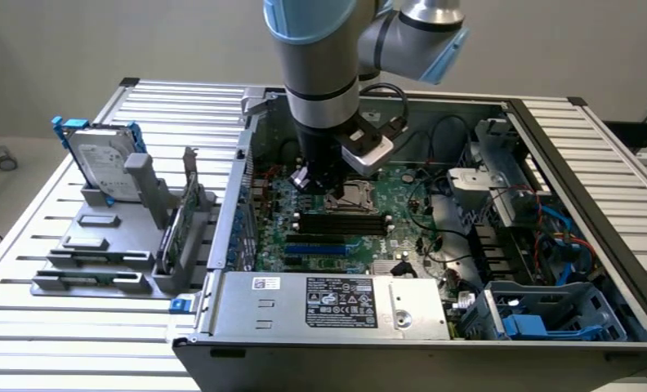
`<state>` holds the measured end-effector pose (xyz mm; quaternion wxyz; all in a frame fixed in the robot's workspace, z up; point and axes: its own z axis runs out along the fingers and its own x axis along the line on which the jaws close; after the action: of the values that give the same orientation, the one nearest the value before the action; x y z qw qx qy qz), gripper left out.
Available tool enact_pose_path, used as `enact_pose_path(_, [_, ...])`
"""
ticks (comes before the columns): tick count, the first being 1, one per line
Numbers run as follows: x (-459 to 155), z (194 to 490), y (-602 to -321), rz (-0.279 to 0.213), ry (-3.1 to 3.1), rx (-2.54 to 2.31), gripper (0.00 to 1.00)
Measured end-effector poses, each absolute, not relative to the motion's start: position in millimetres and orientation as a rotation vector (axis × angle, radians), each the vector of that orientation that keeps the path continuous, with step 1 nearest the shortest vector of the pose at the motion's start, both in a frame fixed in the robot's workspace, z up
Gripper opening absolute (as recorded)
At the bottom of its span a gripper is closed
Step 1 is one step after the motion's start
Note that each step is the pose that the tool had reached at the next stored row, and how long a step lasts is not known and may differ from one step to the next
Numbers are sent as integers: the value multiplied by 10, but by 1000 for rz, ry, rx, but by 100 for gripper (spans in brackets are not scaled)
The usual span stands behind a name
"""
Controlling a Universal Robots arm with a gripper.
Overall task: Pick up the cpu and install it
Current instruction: 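Install the first cpu locking lever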
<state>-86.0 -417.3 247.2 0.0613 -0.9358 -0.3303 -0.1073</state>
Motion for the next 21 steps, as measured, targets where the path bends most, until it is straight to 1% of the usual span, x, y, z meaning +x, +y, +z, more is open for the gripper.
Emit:
enact_pose_path(15, [-863, 2404, -4167, -288, -994, -2827, 11])
enact_pose_path(21, [-904, 2358, -4163, -286, -994, -2827, 11])
